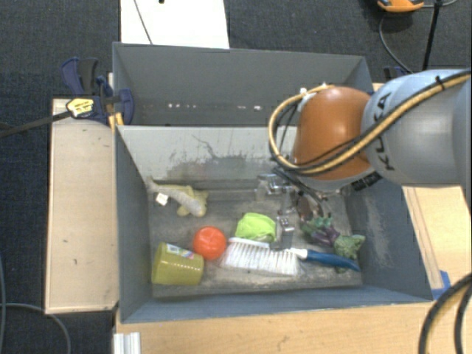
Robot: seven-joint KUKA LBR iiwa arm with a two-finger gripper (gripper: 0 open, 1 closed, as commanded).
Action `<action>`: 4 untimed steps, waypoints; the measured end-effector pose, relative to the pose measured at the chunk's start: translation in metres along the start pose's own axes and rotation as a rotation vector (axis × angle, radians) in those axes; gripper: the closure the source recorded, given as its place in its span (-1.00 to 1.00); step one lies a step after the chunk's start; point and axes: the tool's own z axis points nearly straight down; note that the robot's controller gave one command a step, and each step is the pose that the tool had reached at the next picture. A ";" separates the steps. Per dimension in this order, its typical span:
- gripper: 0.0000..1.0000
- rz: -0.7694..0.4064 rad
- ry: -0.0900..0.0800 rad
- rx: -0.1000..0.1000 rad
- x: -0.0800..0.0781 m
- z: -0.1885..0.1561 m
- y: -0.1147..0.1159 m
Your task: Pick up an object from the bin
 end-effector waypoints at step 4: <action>-1.00 -0.109 -0.002 -0.003 -0.029 0.041 -0.011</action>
Offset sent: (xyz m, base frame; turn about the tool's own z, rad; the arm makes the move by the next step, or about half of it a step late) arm 0.0000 0.0000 0.0000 0.0000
